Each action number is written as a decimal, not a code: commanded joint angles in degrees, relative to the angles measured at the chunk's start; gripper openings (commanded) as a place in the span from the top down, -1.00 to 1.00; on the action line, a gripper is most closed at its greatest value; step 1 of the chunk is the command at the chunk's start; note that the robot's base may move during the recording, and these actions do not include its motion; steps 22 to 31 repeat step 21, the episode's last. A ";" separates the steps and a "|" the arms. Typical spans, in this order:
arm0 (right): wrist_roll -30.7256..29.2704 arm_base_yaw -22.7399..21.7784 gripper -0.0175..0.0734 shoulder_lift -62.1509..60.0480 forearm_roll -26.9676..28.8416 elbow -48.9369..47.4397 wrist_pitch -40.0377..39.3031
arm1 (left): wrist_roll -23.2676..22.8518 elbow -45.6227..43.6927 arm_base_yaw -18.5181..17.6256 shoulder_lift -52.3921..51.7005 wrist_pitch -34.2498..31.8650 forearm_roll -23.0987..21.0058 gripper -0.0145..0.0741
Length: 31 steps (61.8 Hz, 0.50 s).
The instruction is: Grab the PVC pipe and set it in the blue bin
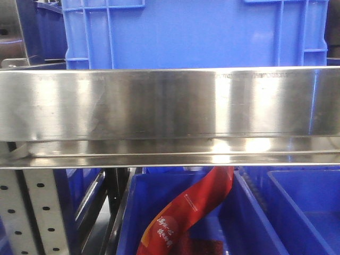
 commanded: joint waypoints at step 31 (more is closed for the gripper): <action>0.09 -0.32 0.95 -0.19 -0.46 -0.01 -1.33 | -0.28 -0.05 -0.29 -0.26 -1.09 0.14 0.92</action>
